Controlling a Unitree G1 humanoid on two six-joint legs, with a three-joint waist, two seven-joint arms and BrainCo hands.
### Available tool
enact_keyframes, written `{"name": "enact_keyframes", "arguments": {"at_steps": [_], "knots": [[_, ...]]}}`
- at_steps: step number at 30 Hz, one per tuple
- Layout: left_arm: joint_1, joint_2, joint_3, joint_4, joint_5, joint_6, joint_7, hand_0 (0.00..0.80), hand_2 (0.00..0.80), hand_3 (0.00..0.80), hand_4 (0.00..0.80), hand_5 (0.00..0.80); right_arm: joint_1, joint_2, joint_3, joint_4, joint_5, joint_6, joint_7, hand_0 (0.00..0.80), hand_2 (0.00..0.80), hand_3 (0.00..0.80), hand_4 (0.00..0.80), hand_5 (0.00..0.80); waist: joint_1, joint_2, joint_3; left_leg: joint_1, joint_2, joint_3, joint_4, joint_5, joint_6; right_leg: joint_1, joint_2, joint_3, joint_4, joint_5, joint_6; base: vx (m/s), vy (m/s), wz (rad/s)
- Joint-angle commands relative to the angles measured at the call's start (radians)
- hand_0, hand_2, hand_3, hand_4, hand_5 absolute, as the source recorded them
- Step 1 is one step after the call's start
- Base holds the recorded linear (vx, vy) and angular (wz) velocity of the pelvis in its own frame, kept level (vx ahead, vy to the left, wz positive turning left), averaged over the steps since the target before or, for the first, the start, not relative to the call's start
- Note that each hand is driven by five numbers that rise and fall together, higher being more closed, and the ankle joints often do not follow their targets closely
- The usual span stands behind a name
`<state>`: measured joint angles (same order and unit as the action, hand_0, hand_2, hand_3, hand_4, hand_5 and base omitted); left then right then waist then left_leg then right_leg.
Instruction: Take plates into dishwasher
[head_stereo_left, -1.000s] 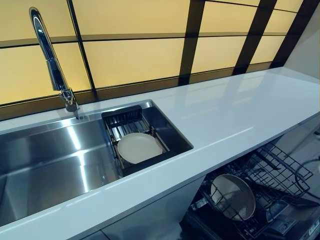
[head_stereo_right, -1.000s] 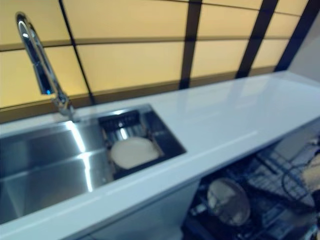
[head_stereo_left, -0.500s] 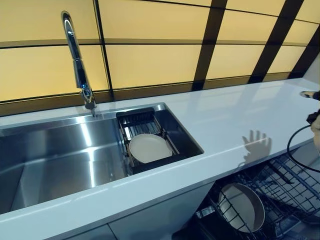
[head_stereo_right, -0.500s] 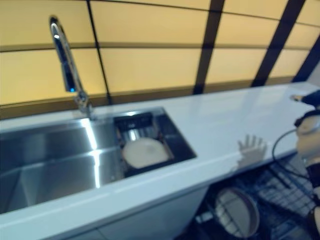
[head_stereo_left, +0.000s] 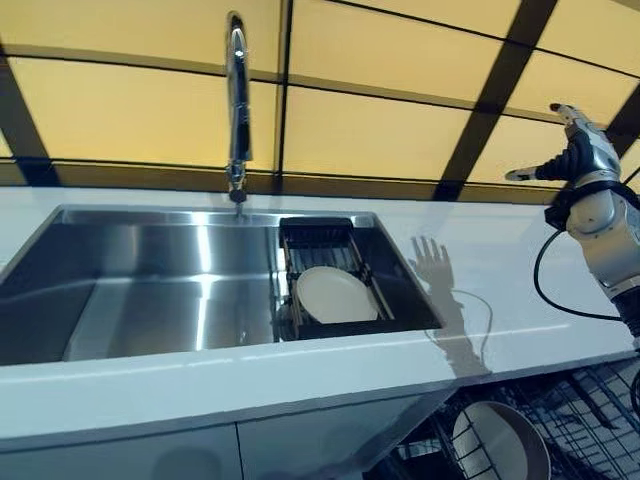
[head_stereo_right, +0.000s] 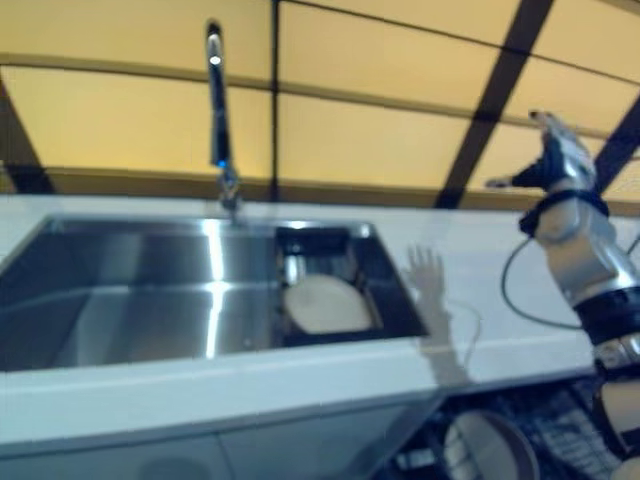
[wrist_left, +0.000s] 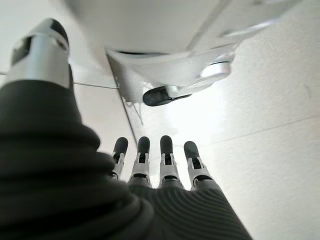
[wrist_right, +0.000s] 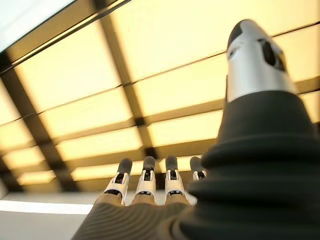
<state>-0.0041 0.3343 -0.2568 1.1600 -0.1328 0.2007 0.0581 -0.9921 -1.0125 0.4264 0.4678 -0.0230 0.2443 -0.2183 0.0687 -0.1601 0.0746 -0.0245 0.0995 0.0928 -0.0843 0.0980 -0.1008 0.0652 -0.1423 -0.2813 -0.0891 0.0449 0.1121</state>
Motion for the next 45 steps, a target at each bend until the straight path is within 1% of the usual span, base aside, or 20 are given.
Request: {"name": "enact_keyframes", "arguments": {"at_steps": [1,3,5,9,12,15,18,24,27,29,30,34,35,39,45], "knots": [[-0.077,0.025,-0.055,0.032,0.002,-0.03,-0.014,0.0,0.0,0.0,0.0,0.0,-0.219,-0.042,0.086,0.024,0.013,-0.023,-0.036,0.0,0.0,0.0,0.0,0.0,0.046,0.0,0.077,0.024,-0.021,-0.017,-0.003,-0.051,0.022,-0.012,-0.012,0.016,0.007,0.04,0.034,-0.117,-0.054,0.31],[-0.087,0.028,-0.066,0.028,-0.007,-0.04,-0.013,0.0,0.0,0.0,0.0,0.0,-0.251,-0.031,0.113,0.03,0.008,-0.02,-0.044,0.0,0.0,0.0,0.0,0.0,0.054,-0.001,0.104,0.003,-0.023,-0.026,-0.003,-0.045,0.022,-0.028,-0.01,0.009,0.009,0.044,0.033,-0.102,-0.038,0.22],[-0.093,0.028,-0.072,0.024,-0.011,-0.043,-0.014,0.0,0.0,0.0,0.0,0.0,-0.271,-0.021,0.13,0.028,-0.013,-0.016,-0.027,0.0,0.0,0.0,0.0,0.0,0.058,0.001,0.124,-0.013,-0.025,-0.031,-0.003,-0.039,0.021,-0.04,-0.01,0.003,0.011,0.048,0.033,-0.066,-0.007,0.17],[-0.094,0.025,-0.08,0.015,-0.018,-0.061,-0.005,0.0,0.0,0.0,0.0,0.0,-0.29,-0.012,0.163,0.003,-0.042,-0.046,-0.013,0.0,0.0,0.0,0.0,0.0,0.064,0.006,0.155,-0.036,-0.026,-0.04,-0.003,-0.03,0.022,-0.058,-0.012,-0.005,0.015,0.054,0.034,-0.045,-0.006,0.12],[-0.101,0.025,-0.085,0.008,-0.026,-0.063,0.002,0.0,0.0,0.0,0.0,0.0,-0.282,-0.004,0.17,0.0,-0.054,-0.05,0.003,0.0,0.0,0.0,0.0,0.0,0.065,0.01,0.172,-0.053,-0.029,-0.045,-0.003,-0.025,0.022,-0.073,-0.013,-0.009,0.018,0.057,0.034,-0.056,-0.011,0.11],[-0.112,0.028,-0.092,-0.004,-0.045,-0.076,0.002,0.0,0.0,0.0,0.0,0.0,-0.279,0.006,0.187,-0.006,-0.075,-0.044,0.024,0.0,0.0,0.0,0.0,0.0,0.065,0.022,0.199,-0.074,-0.031,-0.047,-0.003,-0.02,0.023,-0.096,-0.017,-0.012,0.022,0.062,0.036,-0.075,0.011,0.09],[-0.116,0.028,-0.1,-0.01,-0.053,-0.093,-0.004,0.0,0.0,0.0,0.0,0.0,-0.289,0.01,0.201,-0.007,-0.084,-0.06,0.048,0.0,0.0,0.0,0.0,0.0,0.063,0.036,0.223,-0.09,-0.035,-0.044,-0.003,-0.016,0.021,-0.117,-0.022,-0.015,0.028,0.067,0.038,-0.068,0.026,0.04],[-0.121,0.018,-0.106,-0.02,-0.076,-0.105,-0.001,0.0,0.0,0.0,0.0,0.0,-0.307,0.018,0.218,-0.026,-0.094,-0.069,0.087,0.0,0.0,0.0,0.0,0.0,0.056,0.055,0.252,-0.111,-0.038,-0.036,-0.003,-0.011,0.019,-0.144,-0.029,-0.013,0.034,0.069,0.04,-0.072,0.038,0.01],[-0.124,0.015,-0.097,-0.023,-0.071,-0.108,0.001,0.0,0.0,0.0,0.0,0.0,-0.286,0.027,0.209,-0.057,-0.083,-0.052,0.135,0.0,0.0,0.0,0.0,0.0,0.05,0.055,0.258,-0.111,-0.039,-0.032,-0.003,-0.011,0.018,-0.148,-0.029,-0.011,0.037,0.069,0.041,-0.035,0.014,0.0],[-0.123,0.015,-0.093,-0.026,-0.068,-0.109,0.002,0.0,0.0,0.0,0.0,0.0,-0.259,0.033,0.196,-0.071,-0.065,-0.053,0.183,0.0,0.0,0.0,0.0,0.0,0.047,0.053,0.258,-0.106,-0.038,-0.028,-0.003,-0.012,0.019,-0.147,-0.03,-0.012,0.039,0.068,0.042,0.0,0.0,0.0],[-0.122,0.014,-0.091,-0.027,-0.065,-0.109,0.002,0.0,0.0,0.0,0.0,0.0,-0.239,0.037,0.187,-0.08,-0.073,-0.06,0.214,0.0,0.0,0.0,0.0,0.0,0.045,0.052,0.257,-0.103,-0.038,-0.027,-0.003,-0.012,0.019,-0.145,-0.03,-0.012,0.04,0.068,0.042,0.0,0.0,0.0],[-0.124,0.015,-0.08,-0.026,-0.057,-0.104,-0.001,0.0,0.0,0.0,0.0,0.0,-0.195,0.044,0.18,-0.112,-0.112,-0.091,0.26,0.0,0.0,0.0,0.0,0.0,0.039,0.048,0.252,-0.09,-0.035,-0.021,-0.003,-0.015,0.021,-0.14,-0.032,-0.011,0.044,0.067,0.042,0.001,0.0,0.01],[-0.122,0.014,-0.078,-0.027,-0.055,-0.101,0.0,0.0,0.0,0.0,0.0,0.0,-0.176,0.047,0.177,-0.129,-0.127,-0.101,0.288,0.0,0.0,0.0,0.0,0.0,0.036,0.046,0.248,-0.083,-0.034,-0.018,-0.003,-0.017,0.022,-0.137,-0.033,-0.009,0.046,0.066,0.043,0.0,0.0,0.0],[-0.123,0.012,-0.071,-0.024,-0.047,-0.093,-0.002,0.0,0.0,0.0,0.0,0.0,-0.151,0.063,0.176,-0.146,-0.138,-0.123,0.336,0.0,0.0,0.0,0.0,0.0,0.032,0.042,0.242,-0.069,-0.03,-0.009,-0.003,-0.02,0.022,-0.13,-0.032,-0.007,0.049,0.064,0.042,0.006,-0.001,-0.01],[-0.12,0.006,-0.07,-0.021,-0.052,-0.1,-0.002,0.0,0.0,0.0,0.0,0.0,-0.156,0.088,0.183,-0.153,-0.126,-0.121,0.394,0.0,0.0,0.0,0.0,0.0,0.034,0.042,0.254,-0.071,-0.025,-0.004,-0.003,-0.018,0.019,-0.129,-0.027,-0.005,0.046,0.062,0.038,-0.007,0.003,-0.04]]}}
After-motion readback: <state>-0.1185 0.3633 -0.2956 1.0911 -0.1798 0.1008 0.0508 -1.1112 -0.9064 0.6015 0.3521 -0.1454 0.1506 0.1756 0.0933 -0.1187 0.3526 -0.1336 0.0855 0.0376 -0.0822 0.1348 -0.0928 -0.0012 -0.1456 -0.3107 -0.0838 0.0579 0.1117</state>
